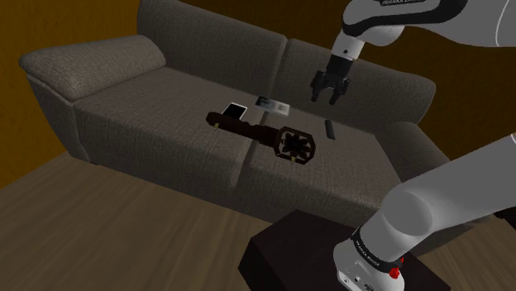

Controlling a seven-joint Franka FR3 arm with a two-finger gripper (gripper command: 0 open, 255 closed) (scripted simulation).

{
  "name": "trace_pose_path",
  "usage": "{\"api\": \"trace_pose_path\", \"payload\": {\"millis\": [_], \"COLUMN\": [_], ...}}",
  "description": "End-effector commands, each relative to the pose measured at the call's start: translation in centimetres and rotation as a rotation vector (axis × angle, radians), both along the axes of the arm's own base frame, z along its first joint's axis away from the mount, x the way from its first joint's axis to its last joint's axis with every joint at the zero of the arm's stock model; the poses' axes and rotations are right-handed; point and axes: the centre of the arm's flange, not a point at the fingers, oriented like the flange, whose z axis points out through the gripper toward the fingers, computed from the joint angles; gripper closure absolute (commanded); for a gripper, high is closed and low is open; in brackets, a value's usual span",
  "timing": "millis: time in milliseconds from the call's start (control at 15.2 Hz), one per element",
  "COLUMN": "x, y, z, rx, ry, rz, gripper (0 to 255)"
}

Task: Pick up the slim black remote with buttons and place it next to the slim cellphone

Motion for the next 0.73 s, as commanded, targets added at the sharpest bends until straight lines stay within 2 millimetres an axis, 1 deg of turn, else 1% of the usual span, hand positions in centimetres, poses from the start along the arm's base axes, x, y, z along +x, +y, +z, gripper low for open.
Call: {"api": "trace_pose_path", "payload": {"millis": [0, 330, 660], "x": [1.2, 3.4, 4.8], "y": [-2.2, -7.9, -13.7], "z": [-1.3, -4.5, -7.7], "rx": [0.001, 0.006, 0.011], "ry": [0.009, 0.032, 0.054], "rz": [-0.046, -0.157, -0.268], "gripper": [0, 0, 0]}}
